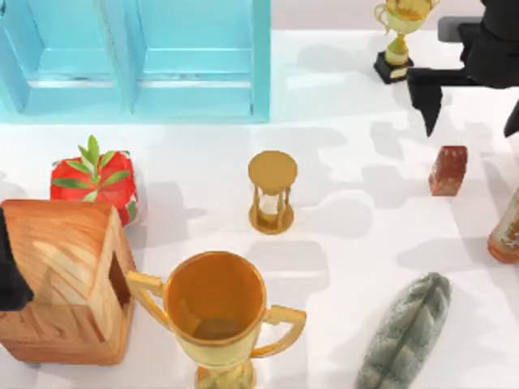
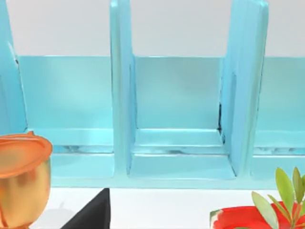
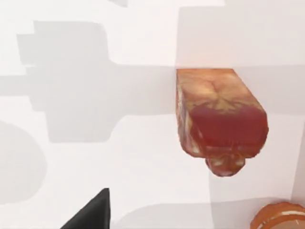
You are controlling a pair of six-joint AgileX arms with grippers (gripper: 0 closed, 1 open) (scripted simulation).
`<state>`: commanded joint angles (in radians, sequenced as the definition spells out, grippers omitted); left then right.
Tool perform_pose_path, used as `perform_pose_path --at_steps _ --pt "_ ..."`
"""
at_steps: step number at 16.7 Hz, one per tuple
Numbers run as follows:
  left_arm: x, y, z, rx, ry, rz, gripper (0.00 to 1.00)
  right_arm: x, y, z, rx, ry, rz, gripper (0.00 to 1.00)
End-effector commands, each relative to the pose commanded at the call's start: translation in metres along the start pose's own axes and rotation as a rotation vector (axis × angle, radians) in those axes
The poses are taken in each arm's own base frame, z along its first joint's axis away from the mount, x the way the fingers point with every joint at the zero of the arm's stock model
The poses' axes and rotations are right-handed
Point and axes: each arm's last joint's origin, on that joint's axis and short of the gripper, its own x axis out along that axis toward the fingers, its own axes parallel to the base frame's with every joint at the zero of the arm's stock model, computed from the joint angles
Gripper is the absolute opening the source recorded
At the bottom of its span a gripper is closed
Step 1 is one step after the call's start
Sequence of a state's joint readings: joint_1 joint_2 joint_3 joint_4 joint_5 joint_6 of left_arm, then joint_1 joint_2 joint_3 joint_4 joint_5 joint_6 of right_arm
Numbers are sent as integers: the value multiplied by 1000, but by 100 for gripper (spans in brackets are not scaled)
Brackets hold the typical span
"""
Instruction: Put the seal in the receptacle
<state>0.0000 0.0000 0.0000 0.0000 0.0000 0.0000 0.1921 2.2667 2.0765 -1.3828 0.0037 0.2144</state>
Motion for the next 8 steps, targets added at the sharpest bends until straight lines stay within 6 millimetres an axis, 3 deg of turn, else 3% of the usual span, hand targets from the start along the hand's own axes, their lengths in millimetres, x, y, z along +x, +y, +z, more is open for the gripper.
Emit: perform_pose_path --at_steps 8 --pt "0 0 0 0 0 0 100 87 3 1 -3 -5 1 100"
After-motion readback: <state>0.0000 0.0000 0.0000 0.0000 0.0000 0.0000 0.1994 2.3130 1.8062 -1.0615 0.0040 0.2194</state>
